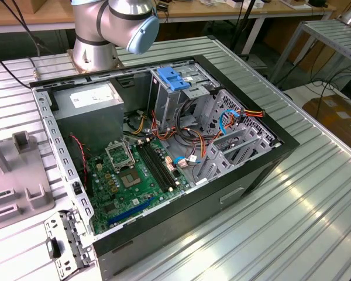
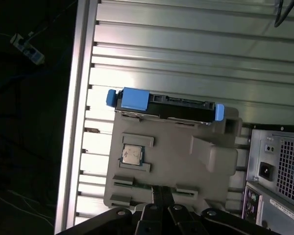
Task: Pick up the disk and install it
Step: 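Pick up the disk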
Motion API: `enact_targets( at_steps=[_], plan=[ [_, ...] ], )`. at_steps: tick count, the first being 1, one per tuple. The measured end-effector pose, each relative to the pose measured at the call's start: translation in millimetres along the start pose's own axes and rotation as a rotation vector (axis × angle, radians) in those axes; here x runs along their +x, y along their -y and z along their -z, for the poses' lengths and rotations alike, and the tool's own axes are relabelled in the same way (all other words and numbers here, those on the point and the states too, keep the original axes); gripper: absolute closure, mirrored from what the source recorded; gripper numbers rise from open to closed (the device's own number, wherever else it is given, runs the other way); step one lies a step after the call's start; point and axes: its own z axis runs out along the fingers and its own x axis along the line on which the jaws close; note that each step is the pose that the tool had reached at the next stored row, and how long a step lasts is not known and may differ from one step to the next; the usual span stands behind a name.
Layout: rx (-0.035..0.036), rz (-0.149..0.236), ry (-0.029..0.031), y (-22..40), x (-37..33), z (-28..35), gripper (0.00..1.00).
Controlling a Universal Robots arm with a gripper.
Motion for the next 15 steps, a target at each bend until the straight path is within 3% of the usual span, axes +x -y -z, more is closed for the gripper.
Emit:
enact_targets(
  at_steps=[15],
  plan=[
    [0.0014,0.069,0.0001,0.0,0.0,0.0,0.89]
  ],
)
